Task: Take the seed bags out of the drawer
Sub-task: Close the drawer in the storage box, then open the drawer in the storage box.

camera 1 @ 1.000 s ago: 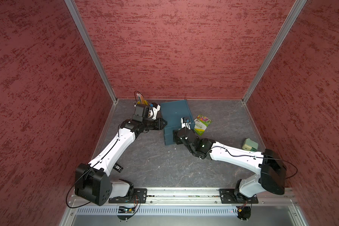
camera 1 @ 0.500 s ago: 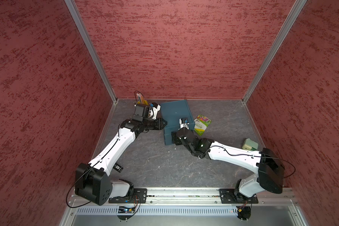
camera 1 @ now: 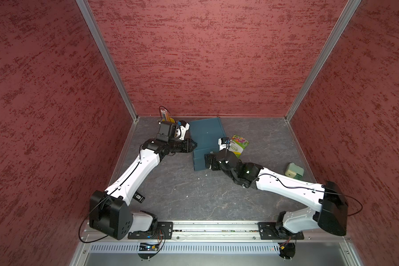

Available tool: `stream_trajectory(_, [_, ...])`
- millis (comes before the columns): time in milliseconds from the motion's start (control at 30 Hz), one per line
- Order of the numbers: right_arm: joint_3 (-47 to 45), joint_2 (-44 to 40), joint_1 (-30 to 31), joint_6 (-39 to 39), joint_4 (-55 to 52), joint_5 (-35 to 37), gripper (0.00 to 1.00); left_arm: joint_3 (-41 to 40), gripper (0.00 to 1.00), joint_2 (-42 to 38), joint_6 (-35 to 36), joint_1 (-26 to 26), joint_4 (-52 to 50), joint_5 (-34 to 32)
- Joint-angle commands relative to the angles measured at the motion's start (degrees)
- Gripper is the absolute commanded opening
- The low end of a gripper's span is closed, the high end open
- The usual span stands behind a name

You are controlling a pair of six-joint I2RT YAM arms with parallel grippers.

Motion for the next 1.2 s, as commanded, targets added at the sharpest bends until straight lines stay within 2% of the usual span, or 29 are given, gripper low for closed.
stream_trajectory(0, [-2.20, -2.82, 1.16, 3.99, -3.37, -1.56, 0.99, -2.18, 0.40, 3.51, 3.42, -0.85, -7.36, -0.80])
stream_trajectory(333, [-5.96, -5.93, 4.20, 8.98, -5.83, -2.01, 0.99, -3.35, 0.40, 3.37, 3.51, -0.80, -7.37, -0.80])
stream_trajectory(767, [-13.22, -5.77, 4.60, 17.35, 3.54, -4.96, 0.99, -4.28, 0.39, 2.58, 3.47, -0.75, -7.64, -0.80])
stream_trajectory(1167, [-16.65, -2.45, 4.51, 21.08, 13.27, -5.31, 0.99, -4.94, 0.39, 2.23, 3.06, -0.65, -7.20, -1.14])
